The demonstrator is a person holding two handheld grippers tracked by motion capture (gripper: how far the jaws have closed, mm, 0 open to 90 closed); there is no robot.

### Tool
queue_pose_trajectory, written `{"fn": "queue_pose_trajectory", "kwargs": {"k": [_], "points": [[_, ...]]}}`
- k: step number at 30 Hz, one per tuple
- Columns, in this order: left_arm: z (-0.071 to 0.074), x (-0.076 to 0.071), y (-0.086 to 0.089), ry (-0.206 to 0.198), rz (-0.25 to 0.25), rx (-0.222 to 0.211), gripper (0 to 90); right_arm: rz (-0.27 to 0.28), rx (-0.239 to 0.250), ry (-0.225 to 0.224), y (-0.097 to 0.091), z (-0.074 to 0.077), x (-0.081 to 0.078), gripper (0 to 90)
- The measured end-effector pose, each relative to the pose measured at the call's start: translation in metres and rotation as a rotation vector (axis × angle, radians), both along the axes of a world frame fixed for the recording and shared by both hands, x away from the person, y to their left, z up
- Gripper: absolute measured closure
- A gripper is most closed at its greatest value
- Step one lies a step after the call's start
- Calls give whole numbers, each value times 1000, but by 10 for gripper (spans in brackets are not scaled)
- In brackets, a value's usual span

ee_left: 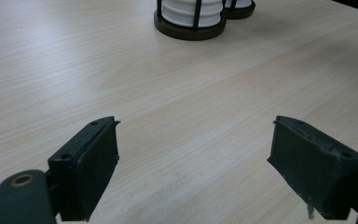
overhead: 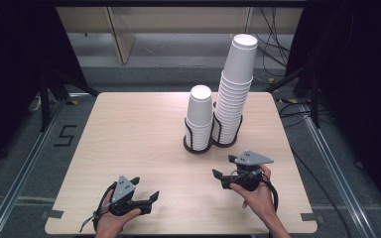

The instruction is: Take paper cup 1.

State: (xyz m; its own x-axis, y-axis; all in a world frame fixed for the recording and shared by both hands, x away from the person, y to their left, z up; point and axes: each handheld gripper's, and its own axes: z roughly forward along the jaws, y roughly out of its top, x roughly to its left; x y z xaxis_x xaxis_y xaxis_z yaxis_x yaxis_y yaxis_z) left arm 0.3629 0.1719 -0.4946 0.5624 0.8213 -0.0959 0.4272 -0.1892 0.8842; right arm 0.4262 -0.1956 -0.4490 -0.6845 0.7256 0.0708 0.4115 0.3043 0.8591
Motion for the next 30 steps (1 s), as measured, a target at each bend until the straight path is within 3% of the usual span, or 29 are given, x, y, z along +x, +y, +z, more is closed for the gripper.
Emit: {"fn": "queue_pose_trajectory", "kwargs": {"k": [1, 2, 5, 6, 8, 10, 12, 13, 16, 18, 24, 30], "points": [[0, 0, 0, 0, 0, 0, 146, -13, 14, 7, 2, 1, -1, 223], [0, 0, 0, -1, -1, 3, 146, -6, -4, -17, 1, 3, 1, 223], [0, 0, 1, -1, 1, 4, 146, -12, 10, -7, 3, 6, 1, 223], [0, 0, 1, -1, -1, 5, 146, -1, -1, -13, 3, 8, 3, 223], [0, 1, 1, -5, -6, -3, 146, 4, 20, -38, 4, 12, 7, 225], [0, 1, 0, -6, -5, -8, 146, -12, 9, -16, 4, 15, 7, 225], [0, 0, 1, 0, -2, 6, 146, -6, 3, -45, 4, 17, 11, 227], [0, 1, 1, -6, -4, -4, 146, -17, 29, -24, 6, 19, 12, 229], [0, 0, 1, -4, -8, -2, 146, -9, 12, -53, 6, 22, 17, 229], [0, 0, 1, -5, -8, -2, 146, -19, 24, -34, 8, 24, 16, 229], [0, 1, 1, -6, -7, -1, 146, -19, 34, -83, 11, 38, 24, 227], [0, 1, 1, -4, -6, 0, 146, -12, 48, -80, 17, 46, 30, 225]]}}
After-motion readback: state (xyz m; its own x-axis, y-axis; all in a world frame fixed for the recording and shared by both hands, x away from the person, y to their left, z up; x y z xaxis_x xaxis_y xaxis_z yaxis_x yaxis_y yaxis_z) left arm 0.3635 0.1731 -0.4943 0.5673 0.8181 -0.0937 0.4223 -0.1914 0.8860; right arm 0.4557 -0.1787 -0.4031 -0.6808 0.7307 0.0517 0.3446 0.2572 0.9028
